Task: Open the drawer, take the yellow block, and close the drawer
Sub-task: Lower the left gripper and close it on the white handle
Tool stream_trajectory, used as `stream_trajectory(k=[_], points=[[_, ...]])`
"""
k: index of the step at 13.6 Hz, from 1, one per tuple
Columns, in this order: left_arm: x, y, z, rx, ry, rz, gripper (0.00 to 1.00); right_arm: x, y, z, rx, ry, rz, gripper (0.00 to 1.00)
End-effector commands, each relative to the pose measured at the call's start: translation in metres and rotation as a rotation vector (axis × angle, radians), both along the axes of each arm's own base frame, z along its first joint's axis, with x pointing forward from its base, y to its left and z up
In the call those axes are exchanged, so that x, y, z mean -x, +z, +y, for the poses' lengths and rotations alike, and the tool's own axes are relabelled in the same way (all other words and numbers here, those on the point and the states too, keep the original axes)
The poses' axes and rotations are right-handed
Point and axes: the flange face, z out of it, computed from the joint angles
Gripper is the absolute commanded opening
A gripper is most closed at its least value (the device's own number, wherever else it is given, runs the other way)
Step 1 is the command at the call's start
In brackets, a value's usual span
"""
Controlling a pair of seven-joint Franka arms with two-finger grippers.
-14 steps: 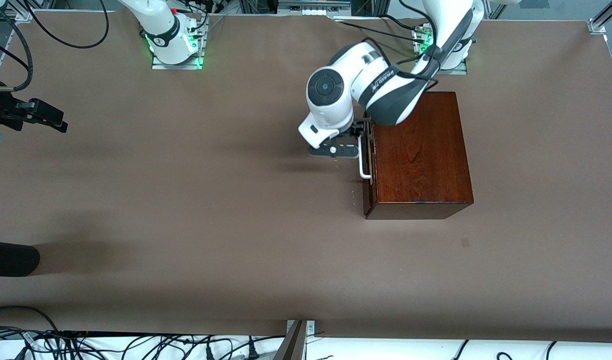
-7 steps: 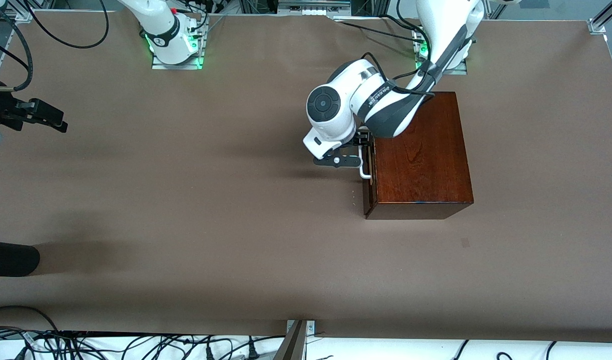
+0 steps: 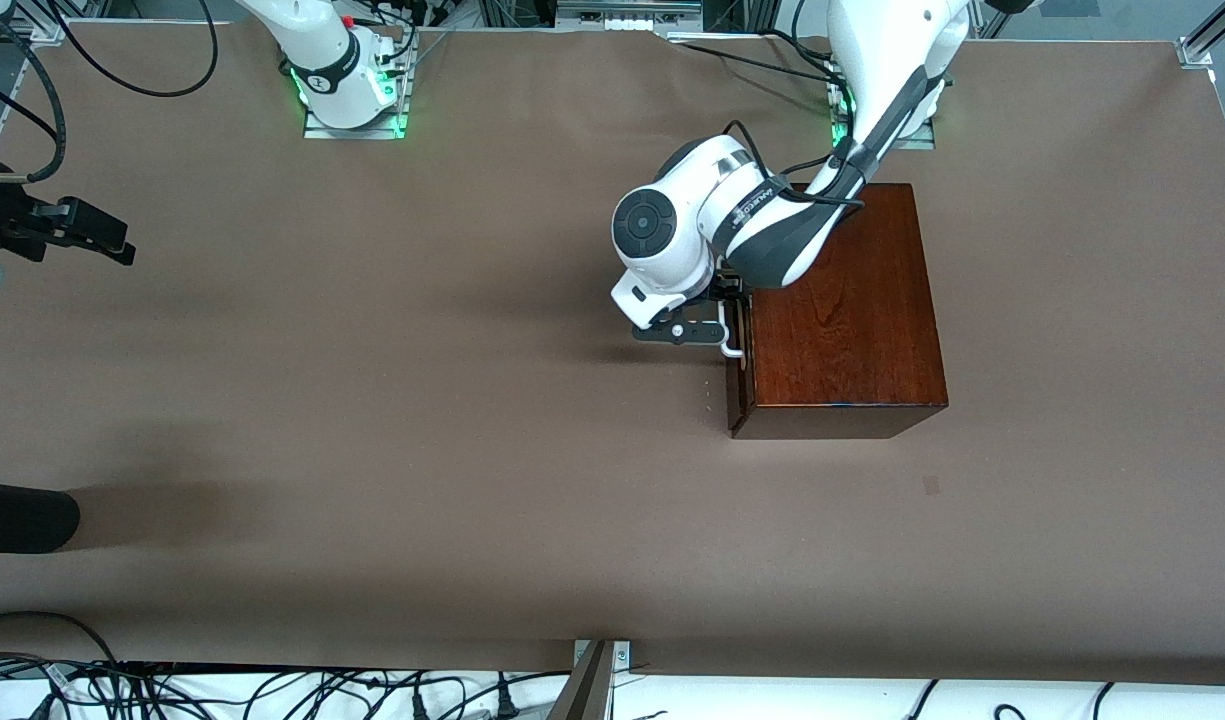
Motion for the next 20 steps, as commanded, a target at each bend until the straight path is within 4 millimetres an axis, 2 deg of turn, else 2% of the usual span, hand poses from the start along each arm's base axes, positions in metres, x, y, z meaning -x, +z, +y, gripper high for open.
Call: stream_trajectory(k=[1, 6, 16, 19, 20], points=[[-0.003, -0.007, -0.002, -0.015, 0.029, -0.007, 1.00, 0.002, 0.006, -0.001, -0.006, -0.001, -0.012, 1.00], [-0.001, -0.017, -0.005, -0.014, 0.046, -0.002, 1.00, 0.002, 0.006, -0.001, -0.005, -0.001, -0.012, 1.00], [-0.002, -0.014, -0.014, 0.040, 0.085, -0.011, 1.00, 0.002, 0.006, -0.001, -0.005, -0.001, -0.012, 1.00], [0.006, -0.014, -0.026, 0.046, 0.087, -0.014, 1.00, 0.002, 0.006, -0.001, -0.005, -0.001, -0.012, 1.00], [0.009, -0.010, -0.035, 0.058, 0.088, -0.029, 1.00, 0.002, 0.005, -0.001, -0.005, -0.001, -0.011, 1.00]])
